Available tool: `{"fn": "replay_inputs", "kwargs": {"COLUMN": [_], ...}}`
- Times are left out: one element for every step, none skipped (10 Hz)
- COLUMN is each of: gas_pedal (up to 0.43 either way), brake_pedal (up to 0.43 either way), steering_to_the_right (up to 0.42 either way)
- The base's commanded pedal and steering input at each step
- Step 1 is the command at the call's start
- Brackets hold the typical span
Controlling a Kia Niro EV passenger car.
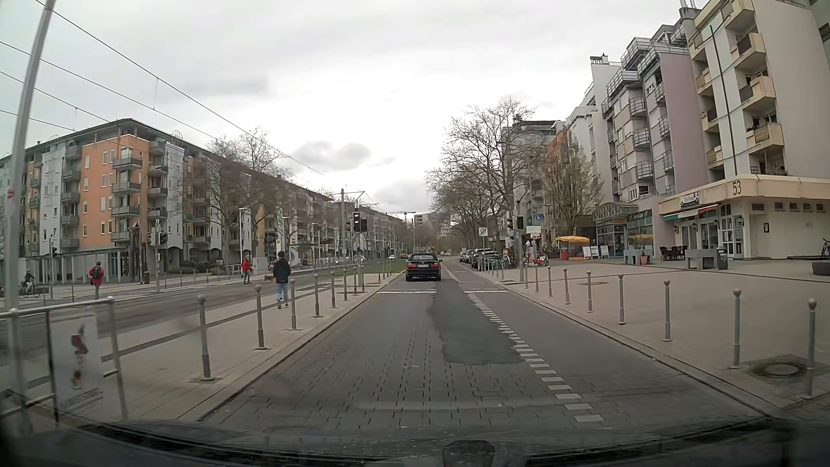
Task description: Follow the waypoints while adhering to traffic rules and regulations
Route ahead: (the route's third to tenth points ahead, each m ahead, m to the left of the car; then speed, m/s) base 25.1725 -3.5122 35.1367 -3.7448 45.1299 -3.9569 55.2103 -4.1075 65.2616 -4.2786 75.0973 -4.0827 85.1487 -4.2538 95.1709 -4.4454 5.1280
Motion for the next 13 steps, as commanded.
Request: {"fn": "replay_inputs", "kwargs": {"gas_pedal": [0.059,0.059,0.059,0.059,0.059,0.059,0.059,0.059,0.059,0.059,0.059,0.059,0.059], "brake_pedal": [0.0,0.0,0.0,0.0,0.0,0.0,0.0,0.0,0.0,0.0,0.0,0.0,0.0], "steering_to_the_right": [-0.002,-0.001,0.0,0.0,0.0,0.0,0.0,0.0,0.0,0.0,0.0,0.0,0.0]}}
